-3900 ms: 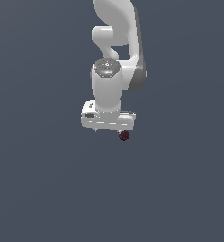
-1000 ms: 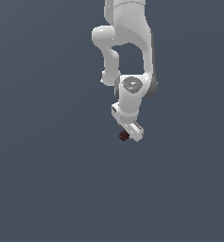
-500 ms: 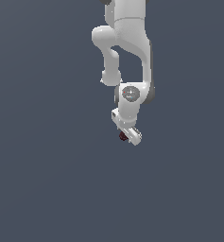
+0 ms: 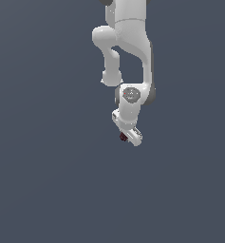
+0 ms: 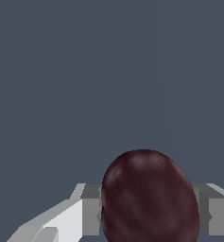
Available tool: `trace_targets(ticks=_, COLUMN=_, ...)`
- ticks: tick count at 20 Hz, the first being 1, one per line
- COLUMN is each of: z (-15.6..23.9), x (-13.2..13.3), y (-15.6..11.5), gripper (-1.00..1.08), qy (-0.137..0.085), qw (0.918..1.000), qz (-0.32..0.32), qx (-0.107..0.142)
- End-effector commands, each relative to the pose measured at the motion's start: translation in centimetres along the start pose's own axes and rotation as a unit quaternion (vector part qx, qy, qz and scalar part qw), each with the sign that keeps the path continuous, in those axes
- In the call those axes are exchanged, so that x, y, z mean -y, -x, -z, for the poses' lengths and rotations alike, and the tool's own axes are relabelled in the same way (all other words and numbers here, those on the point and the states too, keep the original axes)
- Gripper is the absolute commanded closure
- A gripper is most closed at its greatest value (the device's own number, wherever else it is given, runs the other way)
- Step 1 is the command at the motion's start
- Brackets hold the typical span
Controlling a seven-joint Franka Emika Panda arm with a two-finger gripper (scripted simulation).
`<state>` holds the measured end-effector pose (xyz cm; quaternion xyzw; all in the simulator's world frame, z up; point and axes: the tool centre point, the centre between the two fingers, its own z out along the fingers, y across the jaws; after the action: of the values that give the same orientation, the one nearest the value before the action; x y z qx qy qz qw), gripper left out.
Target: Pick up the object and move it to a goal position.
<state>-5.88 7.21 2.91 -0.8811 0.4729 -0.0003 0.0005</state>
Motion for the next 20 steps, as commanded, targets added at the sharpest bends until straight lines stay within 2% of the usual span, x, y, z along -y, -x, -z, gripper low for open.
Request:
trace_targets(ticks=1, z=-0.1, x=-0.1, y=0.0, gripper=1.08, qy=0.001, qw=1.0000, qz=0.000, qx=0.000)
trace_targets(ticks=10, z=1.5, x=0.4, y=0.2, gripper=1.08, qy=0.000, qw=1.0000, qz=0.000, qx=0.000)
trace_targets(ticks=20, z=8.5, x=2.3, y=0.8, gripper=1.08, qy=0.000, qw=1.0000, qz=0.000, qx=0.000)
